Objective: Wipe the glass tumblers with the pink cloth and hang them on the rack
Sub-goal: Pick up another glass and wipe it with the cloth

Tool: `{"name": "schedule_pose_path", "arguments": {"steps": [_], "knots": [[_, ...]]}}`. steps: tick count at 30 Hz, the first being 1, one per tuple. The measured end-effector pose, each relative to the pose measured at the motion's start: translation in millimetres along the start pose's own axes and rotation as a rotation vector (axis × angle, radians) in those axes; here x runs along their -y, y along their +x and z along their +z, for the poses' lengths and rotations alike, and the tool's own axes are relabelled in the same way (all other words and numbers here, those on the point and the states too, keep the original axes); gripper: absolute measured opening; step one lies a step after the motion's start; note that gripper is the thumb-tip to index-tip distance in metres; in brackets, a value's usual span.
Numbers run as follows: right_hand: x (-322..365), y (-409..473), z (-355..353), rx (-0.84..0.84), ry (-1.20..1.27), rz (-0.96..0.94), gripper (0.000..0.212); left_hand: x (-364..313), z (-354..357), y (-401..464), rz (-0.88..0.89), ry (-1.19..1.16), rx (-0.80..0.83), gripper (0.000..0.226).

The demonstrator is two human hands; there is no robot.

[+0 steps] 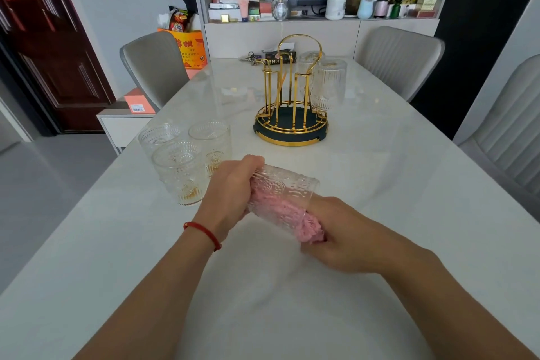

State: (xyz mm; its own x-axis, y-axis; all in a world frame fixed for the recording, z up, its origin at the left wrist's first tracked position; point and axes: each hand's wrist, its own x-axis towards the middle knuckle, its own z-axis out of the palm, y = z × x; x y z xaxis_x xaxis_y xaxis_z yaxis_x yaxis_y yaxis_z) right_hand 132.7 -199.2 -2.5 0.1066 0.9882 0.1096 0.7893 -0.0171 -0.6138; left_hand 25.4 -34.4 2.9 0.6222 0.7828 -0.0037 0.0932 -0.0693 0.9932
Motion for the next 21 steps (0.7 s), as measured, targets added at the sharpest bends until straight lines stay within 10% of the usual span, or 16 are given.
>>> {"name": "schedule_pose_path", "arguments": {"steps": [10, 16, 21], "knots": [[16.8, 4.5, 20.5, -0.191, 0.905, 0.094, 0.063, 3.4, -1.5, -6.4, 0.350, 0.012, -0.112, 0.048], [10.9, 12.6, 31.0, -0.281, 1.497, 0.323, 0.028, 9.3, 0.8, -9.8, 0.467, 0.012, -0.130, 0.045], [12.6, 7.4, 17.6, -0.283, 1.521, 0.309, 0.013, 15.6, 2.8, -5.4, 0.284, -0.077, -0.126, 0.044]]}}
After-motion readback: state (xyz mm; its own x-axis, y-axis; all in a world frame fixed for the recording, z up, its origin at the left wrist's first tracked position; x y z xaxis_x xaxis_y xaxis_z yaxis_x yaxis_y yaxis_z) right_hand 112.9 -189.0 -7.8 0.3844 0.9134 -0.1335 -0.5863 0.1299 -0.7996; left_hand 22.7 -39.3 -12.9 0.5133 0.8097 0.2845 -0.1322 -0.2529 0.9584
